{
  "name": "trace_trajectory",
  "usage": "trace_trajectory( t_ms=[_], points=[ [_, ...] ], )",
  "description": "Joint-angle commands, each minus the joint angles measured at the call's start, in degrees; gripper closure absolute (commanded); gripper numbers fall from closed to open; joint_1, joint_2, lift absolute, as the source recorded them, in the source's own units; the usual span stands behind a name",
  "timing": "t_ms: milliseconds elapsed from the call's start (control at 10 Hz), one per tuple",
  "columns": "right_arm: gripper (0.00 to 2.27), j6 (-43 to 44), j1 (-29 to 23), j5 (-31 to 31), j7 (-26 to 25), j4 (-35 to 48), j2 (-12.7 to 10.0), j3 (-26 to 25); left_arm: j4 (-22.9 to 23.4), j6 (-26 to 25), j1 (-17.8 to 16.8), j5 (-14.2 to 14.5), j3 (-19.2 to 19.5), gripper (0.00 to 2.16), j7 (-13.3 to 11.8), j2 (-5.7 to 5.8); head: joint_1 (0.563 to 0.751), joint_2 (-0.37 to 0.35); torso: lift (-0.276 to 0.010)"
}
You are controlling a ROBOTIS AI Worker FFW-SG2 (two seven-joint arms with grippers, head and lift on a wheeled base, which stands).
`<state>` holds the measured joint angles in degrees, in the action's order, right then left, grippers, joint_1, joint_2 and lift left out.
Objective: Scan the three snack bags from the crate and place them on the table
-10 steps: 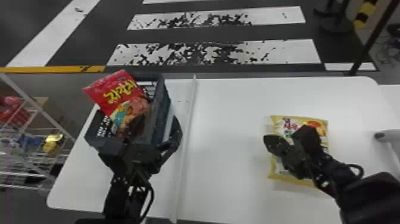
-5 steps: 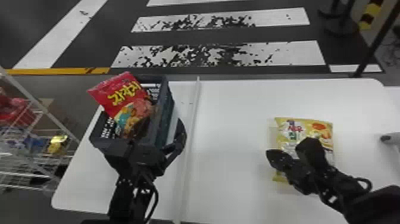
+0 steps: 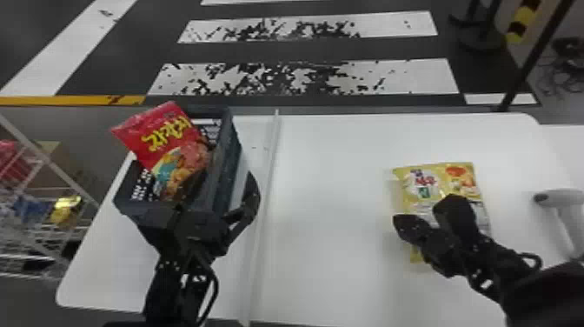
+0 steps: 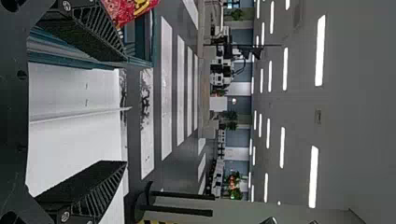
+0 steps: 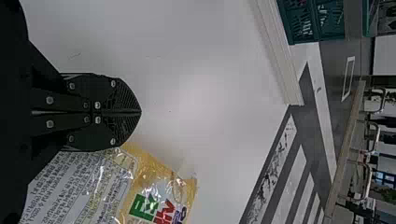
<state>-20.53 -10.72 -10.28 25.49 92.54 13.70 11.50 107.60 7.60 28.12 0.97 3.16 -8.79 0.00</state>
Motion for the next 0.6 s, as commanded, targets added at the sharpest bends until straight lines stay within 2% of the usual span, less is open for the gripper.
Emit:
trace_trajectory(
  t_ms=[0, 300, 400, 500],
  points=[
    [2.25, -0.17, 0.09, 0.0, 0.0, 0.01, 0.01, -1.04, -0.02, 0.0, 0.0, 0.0, -0.08, 0.09, 0.0, -0.15, 0.695, 0.099, -0.062],
    [2.25, -0.17, -0.09, 1.58, 0.08, 0.98, 0.01, -2.88, -0.29, 0.0, 0.0, 0.09, -0.08, 0.09, -0.09, -0.15, 0.695, 0.072, -0.062],
    [2.25, 0.18, -1.58, 4.57, 0.79, 3.7, 0.01, -4.03, -0.2, 0.0, 0.0, 0.09, -0.17, 0.09, -0.09, -0.15, 0.695, 0.069, -0.062],
    [2.06, 0.35, -3.25, 8.44, 0.87, 7.39, -0.16, -5.43, 0.15, 0.18, 0.18, 0.09, -0.34, 0.09, -0.09, -0.15, 0.695, 0.069, -0.062]
  ],
)
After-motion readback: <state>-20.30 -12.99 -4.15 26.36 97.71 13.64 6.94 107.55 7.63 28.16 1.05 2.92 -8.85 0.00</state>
